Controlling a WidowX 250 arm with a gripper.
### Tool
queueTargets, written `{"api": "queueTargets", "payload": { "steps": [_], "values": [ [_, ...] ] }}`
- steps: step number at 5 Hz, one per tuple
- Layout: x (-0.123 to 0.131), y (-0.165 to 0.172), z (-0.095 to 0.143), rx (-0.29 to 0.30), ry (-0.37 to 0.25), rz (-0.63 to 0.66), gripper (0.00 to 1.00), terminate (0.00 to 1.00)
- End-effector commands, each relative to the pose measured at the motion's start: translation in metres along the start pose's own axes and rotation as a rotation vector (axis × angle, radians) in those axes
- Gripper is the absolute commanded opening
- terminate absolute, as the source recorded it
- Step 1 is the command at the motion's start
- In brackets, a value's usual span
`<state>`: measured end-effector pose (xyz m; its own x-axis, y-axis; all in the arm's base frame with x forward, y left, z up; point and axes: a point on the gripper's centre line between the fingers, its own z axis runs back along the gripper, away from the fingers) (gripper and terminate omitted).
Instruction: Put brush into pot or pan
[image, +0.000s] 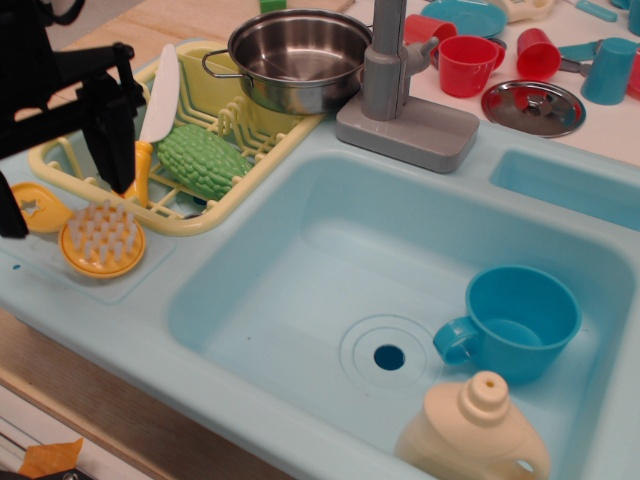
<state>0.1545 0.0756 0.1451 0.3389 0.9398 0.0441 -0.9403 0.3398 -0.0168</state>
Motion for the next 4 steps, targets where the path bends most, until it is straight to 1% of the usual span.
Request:
{"api": "queueTargets", "payload": {
  "steps": [1,2,3,4],
  "values": [
    [0.001,0.003,-0.01,-0.019,0.02,0.032,1.0,0.0],
    [0.004,0.0,-0.023,-0.055,0.055,0.022,1.0,0.0],
    [0.003,0.003,-0.028,-0.086,0.058,0.037,1.0,0.0],
    [0.003,0.002,-0.032,-0.13,0.053,0.022,0.0,0.0]
  ]
}}
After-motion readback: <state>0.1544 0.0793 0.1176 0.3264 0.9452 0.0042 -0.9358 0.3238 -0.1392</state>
